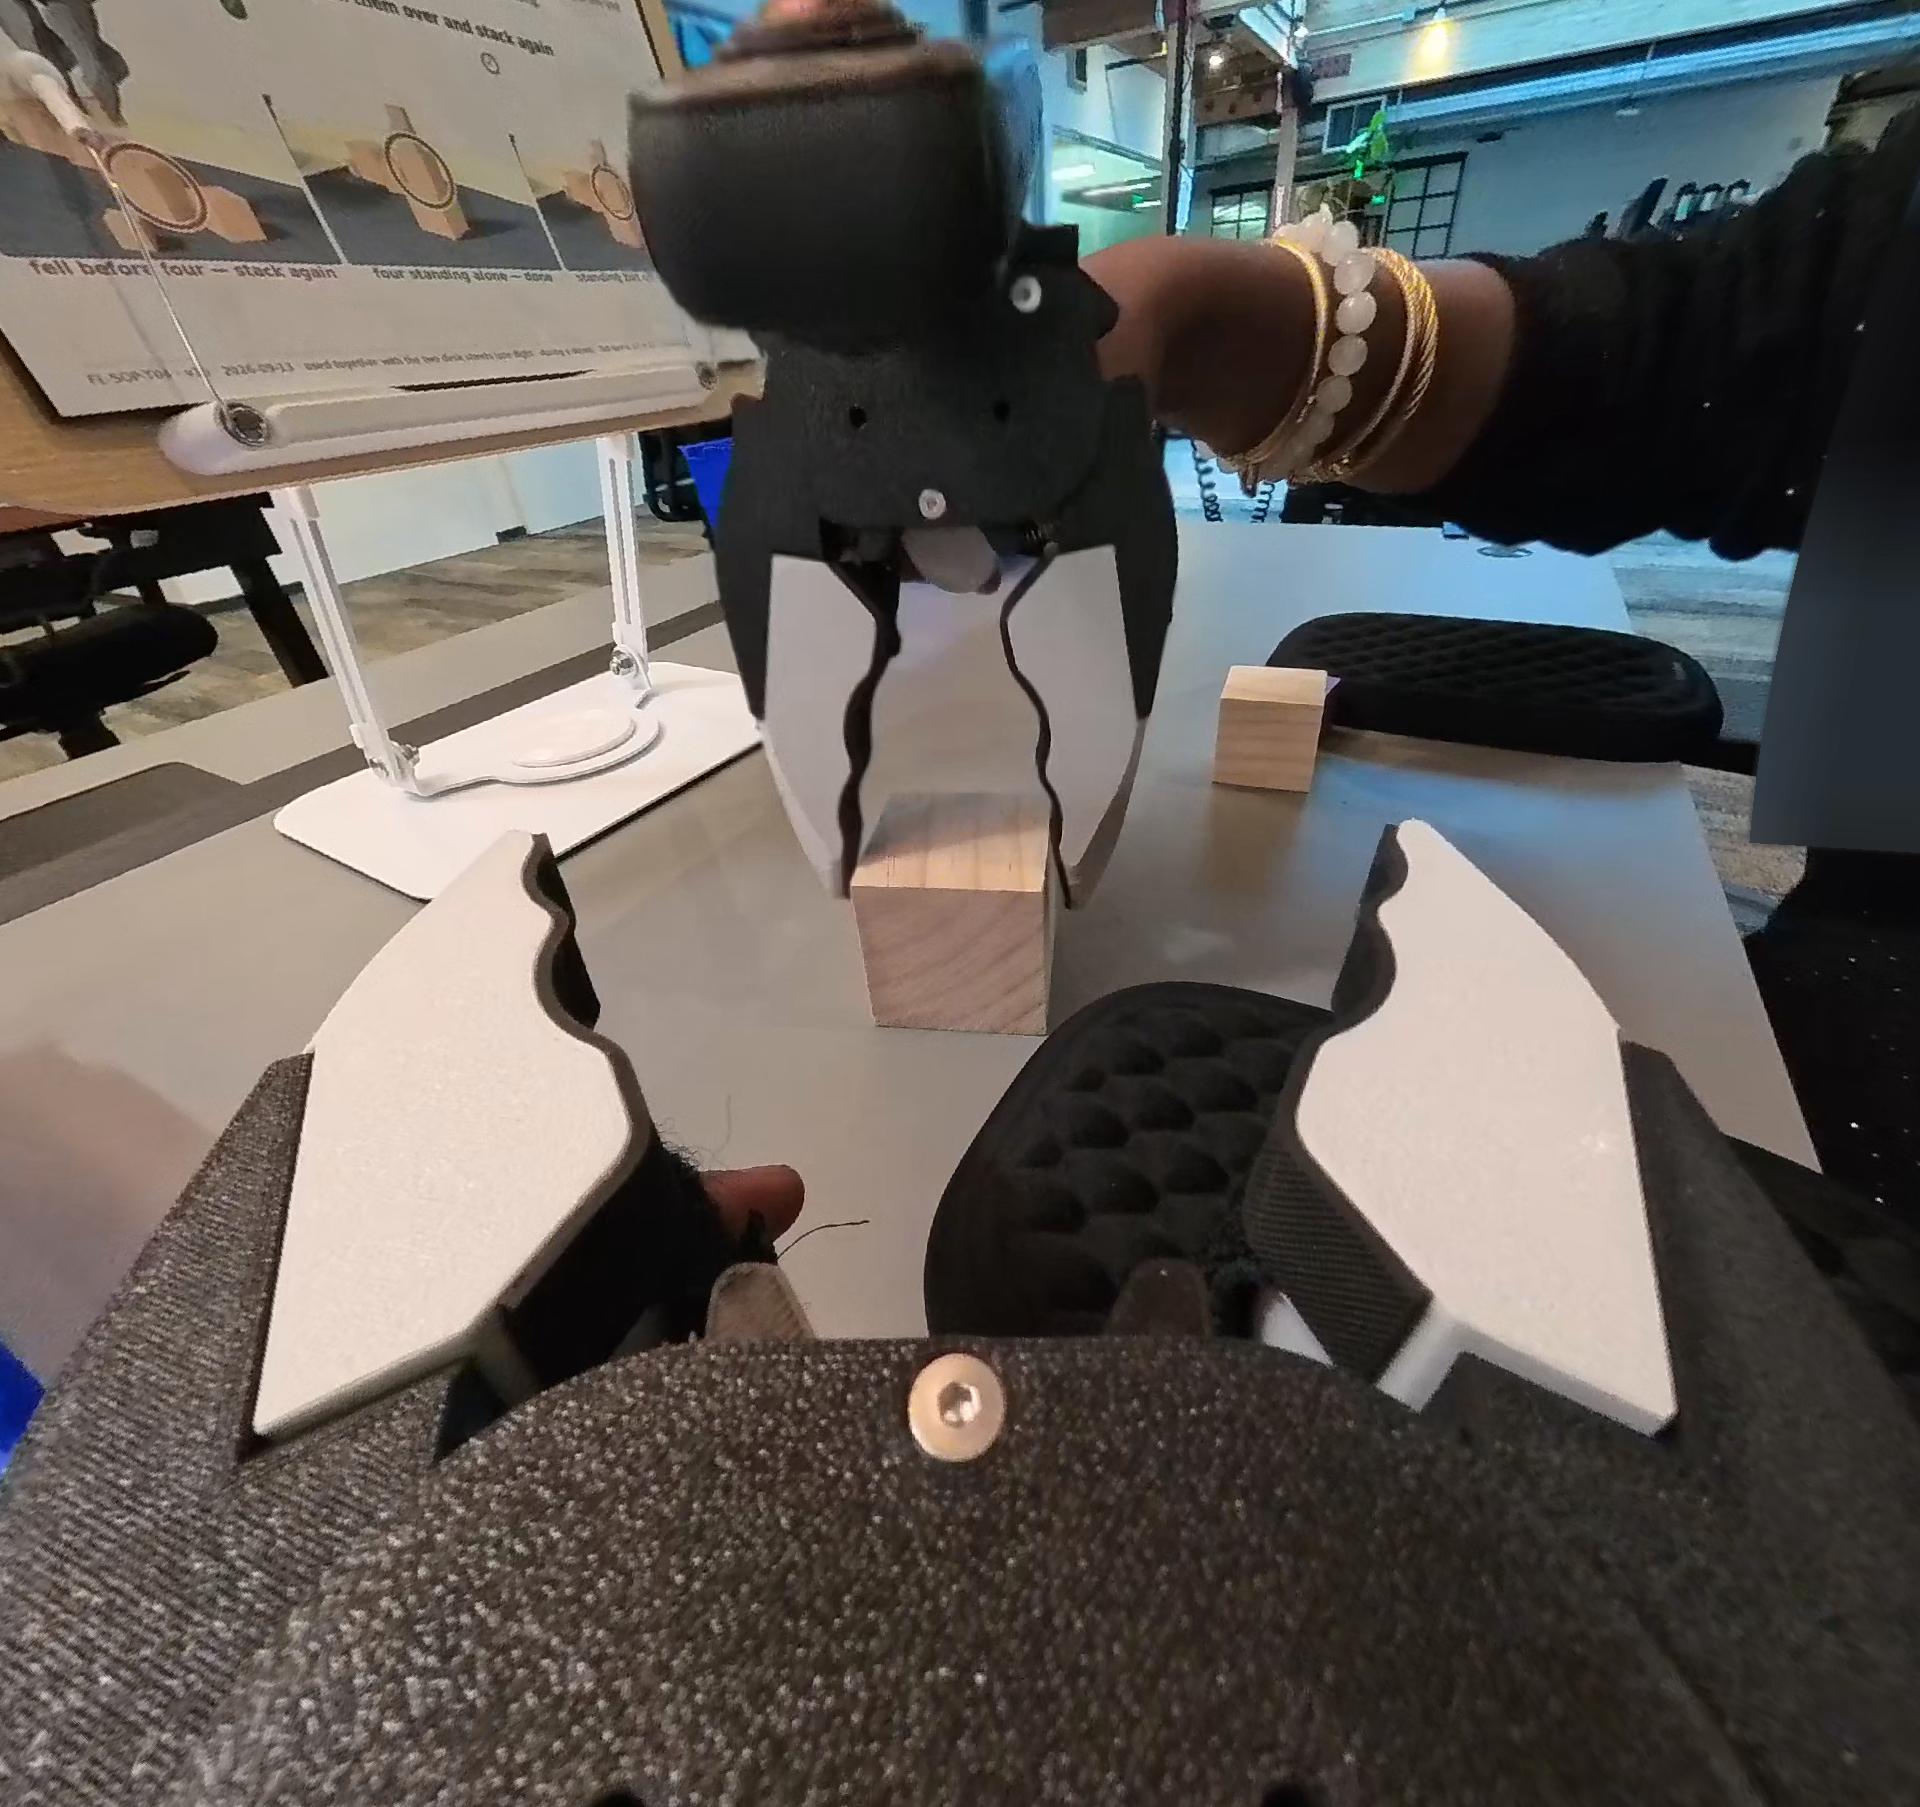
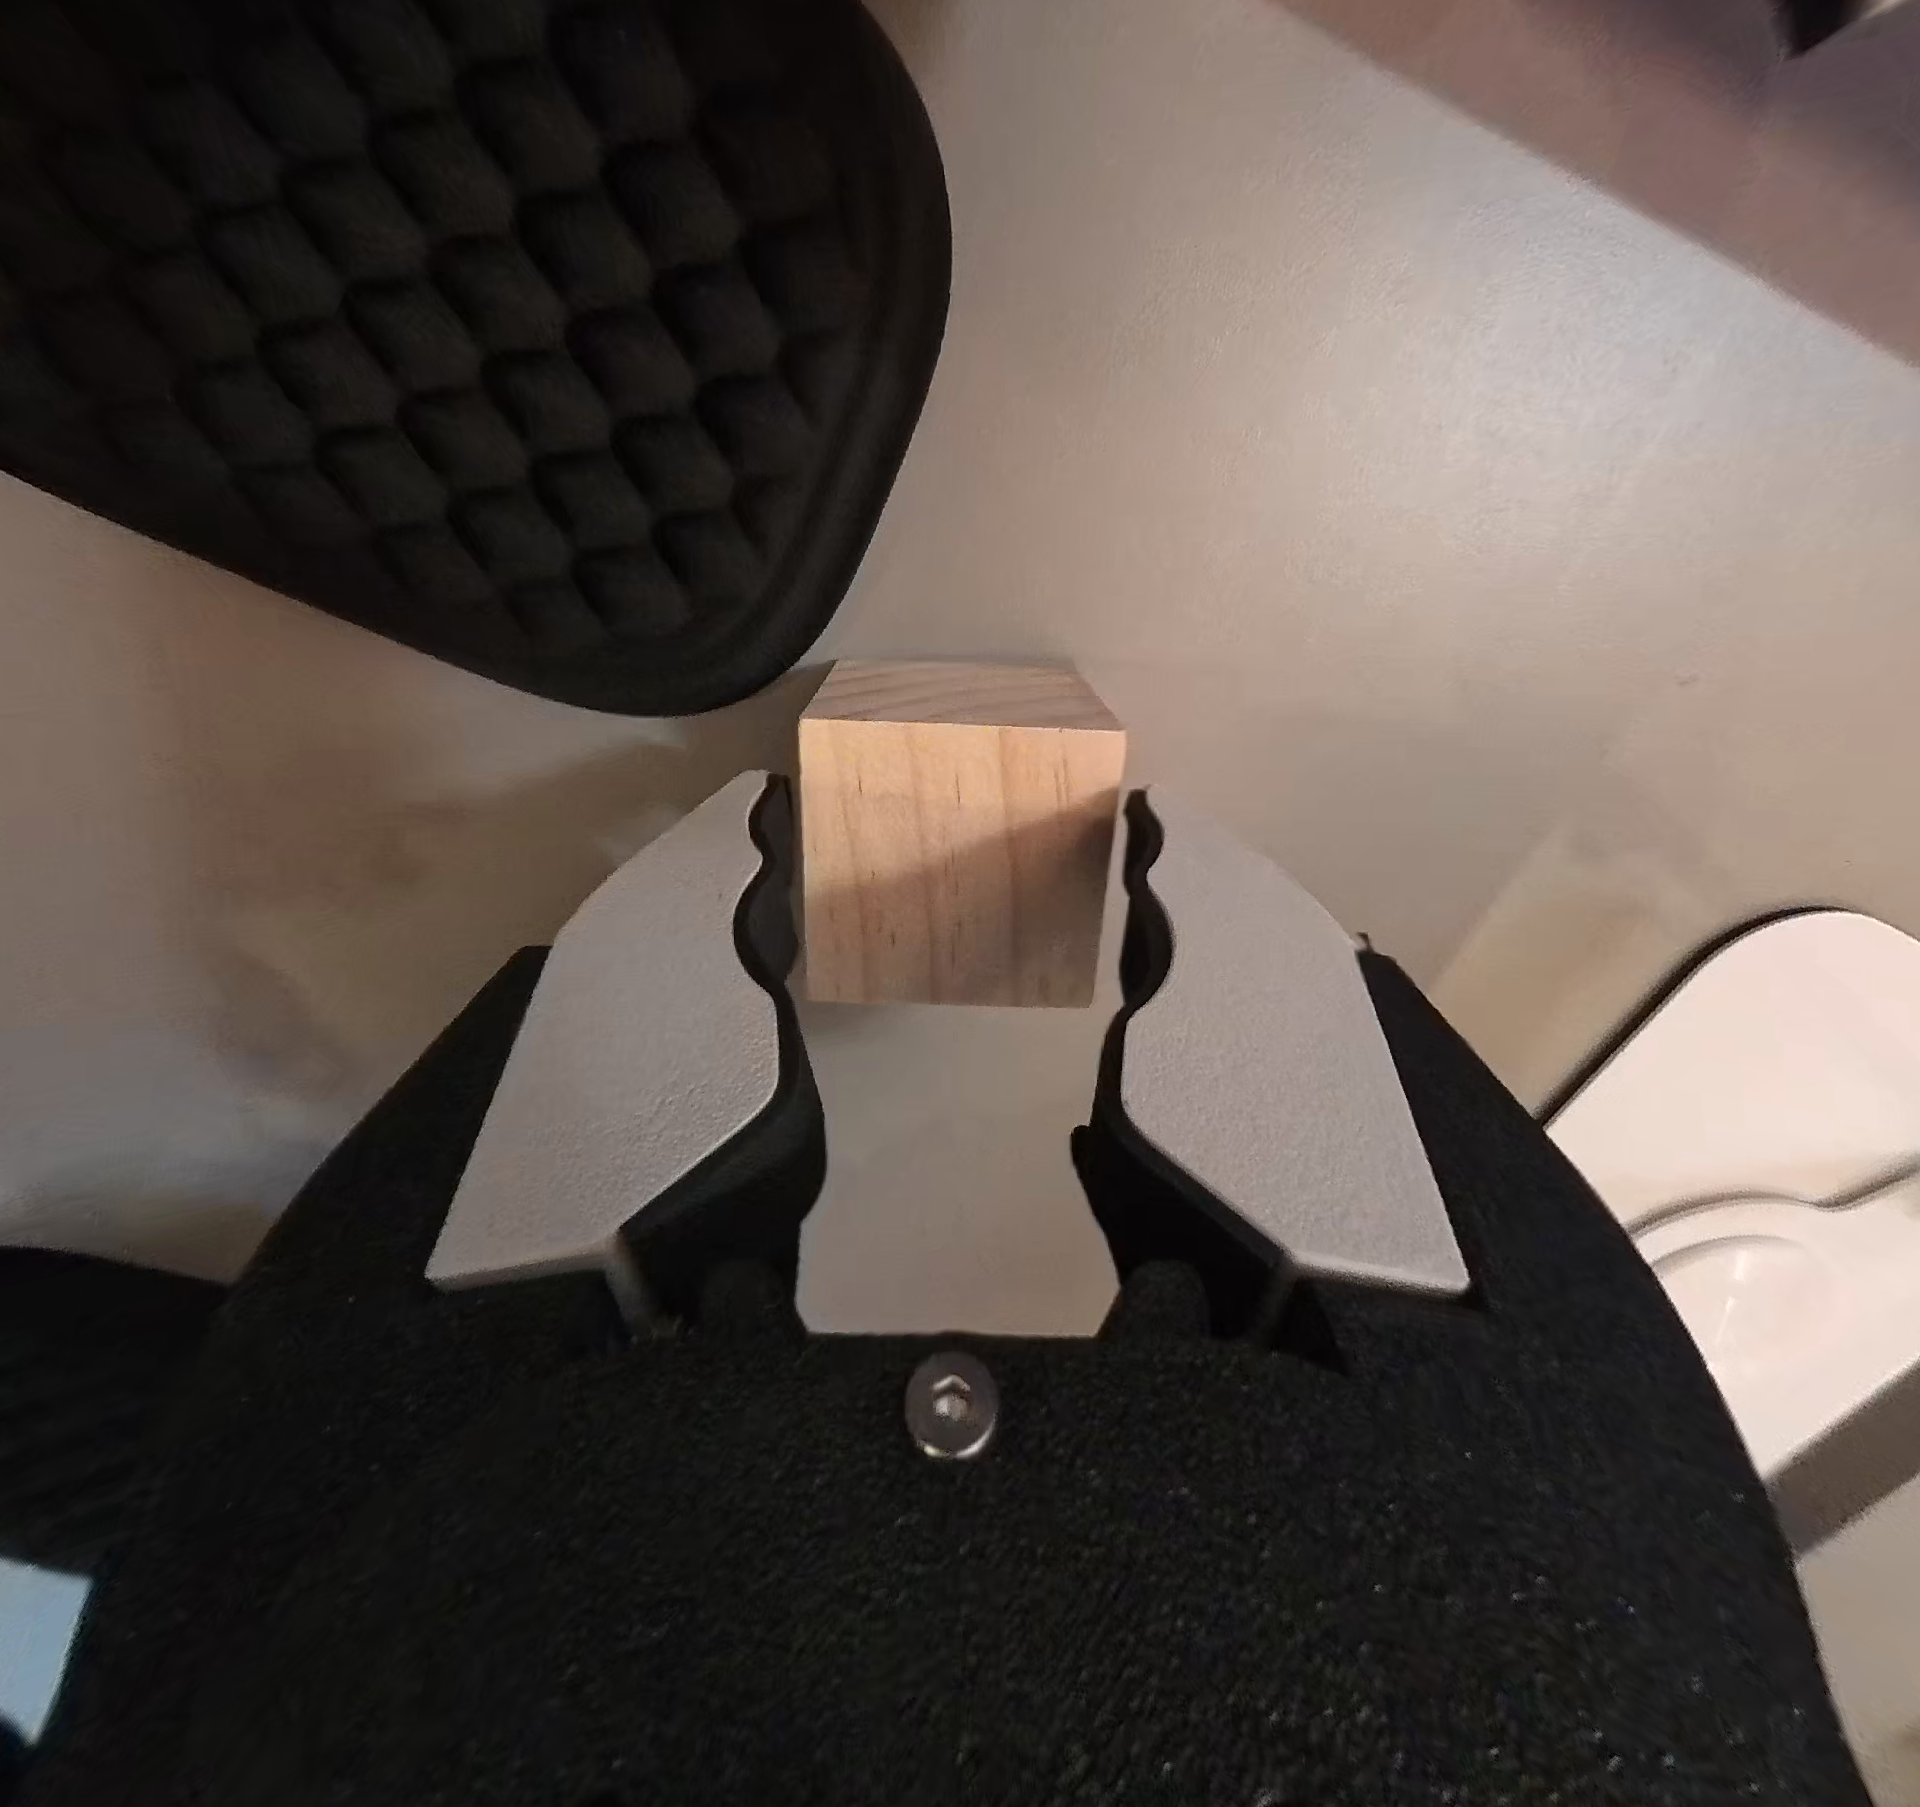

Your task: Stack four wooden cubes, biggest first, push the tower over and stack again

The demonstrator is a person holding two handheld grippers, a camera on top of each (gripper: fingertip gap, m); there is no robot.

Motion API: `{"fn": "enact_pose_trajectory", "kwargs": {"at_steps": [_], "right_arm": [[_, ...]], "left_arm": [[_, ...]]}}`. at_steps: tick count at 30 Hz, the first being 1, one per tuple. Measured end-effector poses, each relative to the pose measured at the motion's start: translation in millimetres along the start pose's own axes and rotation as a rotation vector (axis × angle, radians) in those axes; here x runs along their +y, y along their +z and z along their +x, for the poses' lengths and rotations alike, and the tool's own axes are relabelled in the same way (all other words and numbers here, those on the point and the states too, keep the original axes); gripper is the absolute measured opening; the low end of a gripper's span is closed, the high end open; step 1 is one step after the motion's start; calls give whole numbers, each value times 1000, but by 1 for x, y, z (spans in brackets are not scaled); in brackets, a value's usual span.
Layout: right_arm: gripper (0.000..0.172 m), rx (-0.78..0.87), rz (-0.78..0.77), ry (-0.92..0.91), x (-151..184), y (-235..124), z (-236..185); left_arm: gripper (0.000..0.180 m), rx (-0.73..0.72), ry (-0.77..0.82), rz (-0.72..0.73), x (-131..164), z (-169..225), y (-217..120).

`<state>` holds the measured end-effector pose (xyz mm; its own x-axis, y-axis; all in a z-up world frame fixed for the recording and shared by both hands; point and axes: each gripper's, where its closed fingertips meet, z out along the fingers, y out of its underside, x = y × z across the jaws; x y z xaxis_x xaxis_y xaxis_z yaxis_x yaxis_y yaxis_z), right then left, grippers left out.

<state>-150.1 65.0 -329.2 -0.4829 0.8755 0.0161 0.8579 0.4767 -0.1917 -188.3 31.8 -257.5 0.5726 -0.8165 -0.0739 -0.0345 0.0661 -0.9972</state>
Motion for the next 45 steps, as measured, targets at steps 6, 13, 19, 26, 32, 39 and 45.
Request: {"fn": "enact_pose_trajectory", "kwargs": {"at_steps": [6, 13, 19, 26, 32, 39, 45], "right_arm": [[92, 75, 128, 29, -9, -27, 3], [97, 143, 211, 67, 11, -65, -20], [92, 119, 213, 147, 42, -67, -48], [90, 71, 178, 183, 75, -56, -78], [91, 37, 160, 157, 92, -52, -100], [88, 27, 104, 73, 108, -43, -110], [76, 18, 19, 93, 127, -35, -113]], "left_arm": [[139, 0, 2, -1, 0, 0, 0], [139, -2, 1, 2, 0, 0, 0], [139, 1, 4, 0, 0, 0, 0], [139, 2, 7, -3, 0, 1, 0], [138, 2, 10, -3, 0, 1, 0], [138, 3, 15, -9, 1, 1, 1], [138, 3, 14, -11, 1, 1, 1]]}}
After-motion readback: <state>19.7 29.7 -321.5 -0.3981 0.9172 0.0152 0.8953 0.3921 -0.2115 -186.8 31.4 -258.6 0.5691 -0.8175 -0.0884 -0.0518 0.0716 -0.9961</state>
